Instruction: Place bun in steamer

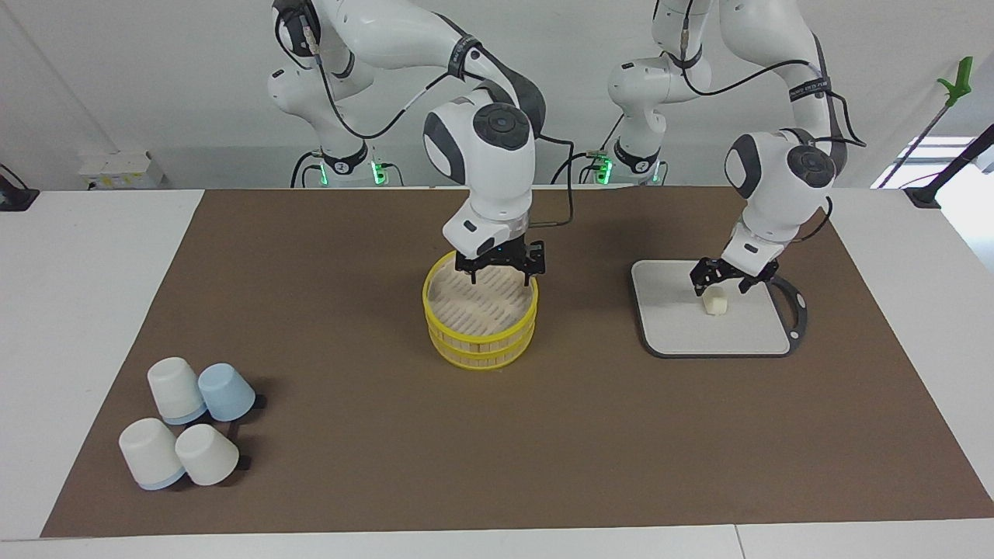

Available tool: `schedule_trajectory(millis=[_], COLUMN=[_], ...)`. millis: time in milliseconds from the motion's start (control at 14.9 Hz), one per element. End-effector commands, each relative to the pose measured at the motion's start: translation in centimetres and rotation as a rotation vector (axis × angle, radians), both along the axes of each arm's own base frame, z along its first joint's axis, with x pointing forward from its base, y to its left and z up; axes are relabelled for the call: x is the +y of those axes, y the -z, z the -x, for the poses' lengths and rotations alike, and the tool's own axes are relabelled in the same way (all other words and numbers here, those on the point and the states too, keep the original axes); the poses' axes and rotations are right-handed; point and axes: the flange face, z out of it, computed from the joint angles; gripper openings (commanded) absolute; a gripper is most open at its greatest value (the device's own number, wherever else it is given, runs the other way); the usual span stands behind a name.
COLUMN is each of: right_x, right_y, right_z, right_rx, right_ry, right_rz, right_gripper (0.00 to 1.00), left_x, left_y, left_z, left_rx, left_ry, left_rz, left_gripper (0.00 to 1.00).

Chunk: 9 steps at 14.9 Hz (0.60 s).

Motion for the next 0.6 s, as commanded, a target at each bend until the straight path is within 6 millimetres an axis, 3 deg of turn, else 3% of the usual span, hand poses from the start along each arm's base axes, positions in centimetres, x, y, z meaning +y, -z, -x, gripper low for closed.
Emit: schedule_trajectory(millis=[0, 134, 537], right_x=[1.4, 2.6, 4.3], right_y=[-0.4, -0.6, 0.9], right_z=[0.2, 0.8, 1.8], right_rx=[-0.018, -0.036, -0.033], right_ry=[-0.009, -0.027, -0.067], right_rz=[-0.01, -0.024, -0.022], right_gripper=[1.0, 1.0, 1.0], left_x=[0.7, 2.3, 2.3], left_y=[0.8, 1.3, 3.8], left_z=[0.2, 0.3, 1.5], left_rx=[-0.015, -0.027, -0.026], left_ry=[0.01, 0.004, 0.028], left_rz=[0.001, 0.001, 0.002], left_gripper=[1.0, 1.0, 1.0])
